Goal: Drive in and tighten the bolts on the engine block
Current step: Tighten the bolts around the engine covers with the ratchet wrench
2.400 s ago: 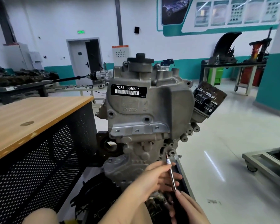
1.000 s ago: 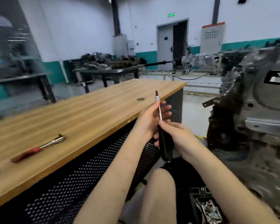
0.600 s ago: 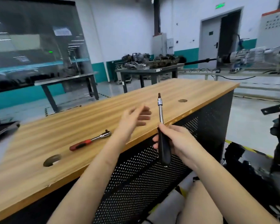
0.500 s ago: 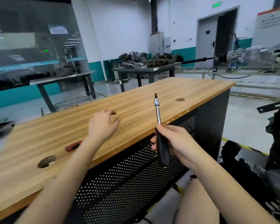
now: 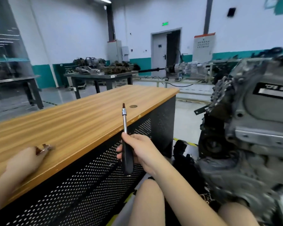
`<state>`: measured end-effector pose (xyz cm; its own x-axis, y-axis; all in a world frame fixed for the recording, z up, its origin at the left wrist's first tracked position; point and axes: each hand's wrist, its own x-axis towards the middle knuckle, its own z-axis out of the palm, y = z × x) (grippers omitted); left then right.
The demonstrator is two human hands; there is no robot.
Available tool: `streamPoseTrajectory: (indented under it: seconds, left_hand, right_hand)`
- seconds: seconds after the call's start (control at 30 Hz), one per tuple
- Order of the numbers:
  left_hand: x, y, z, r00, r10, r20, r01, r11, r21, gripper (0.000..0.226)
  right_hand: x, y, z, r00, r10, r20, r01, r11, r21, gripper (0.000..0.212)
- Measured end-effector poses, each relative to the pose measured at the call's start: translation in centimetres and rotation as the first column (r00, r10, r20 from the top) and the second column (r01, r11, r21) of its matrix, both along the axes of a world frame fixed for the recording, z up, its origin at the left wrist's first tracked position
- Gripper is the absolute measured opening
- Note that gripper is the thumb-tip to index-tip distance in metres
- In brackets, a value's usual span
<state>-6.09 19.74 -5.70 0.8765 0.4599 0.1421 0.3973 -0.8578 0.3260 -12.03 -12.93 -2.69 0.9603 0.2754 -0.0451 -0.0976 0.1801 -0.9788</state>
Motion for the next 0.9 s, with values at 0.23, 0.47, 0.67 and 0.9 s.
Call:
streamPoseTrajectory:
  seconds: [0.23, 0.47, 0.67, 0.9]
  left_hand:
    - [-0.3, -18.6, 4.0, 0.825, -0.309, 0.472, 0.565, 0.457, -0.687, 0.023]
    - [-8.3, -38.4, 6.4, 0.501, -0.599, 0.625, 0.709, -0.13, -0.693, 0.025]
    - [-13.0, -44.3, 6.1, 0.477, -0.636, 0.607, 0.461, -0.406, -0.789, 0.04]
    - [-14.6, -46.9, 4.9, 0.5, -0.607, 0.618, 0.561, -0.316, -0.765, 0.037]
  right_hand:
    - [-2.1, -5.1, 2.0, 0.986, -0.157, 0.054, 0.153, 0.986, 0.067, 0.022]
    - [-9.2, -14.3, 3.7, 0.836, -0.505, 0.215, 0.477, 0.862, 0.172, 0.024]
    - [-14.8, -19.4, 3.2, 0.63, -0.678, 0.379, 0.697, 0.708, 0.109, 0.027]
    - [-15.6, -20.4, 1.2, 0.609, -0.735, 0.299, 0.758, 0.65, 0.055, 0.025]
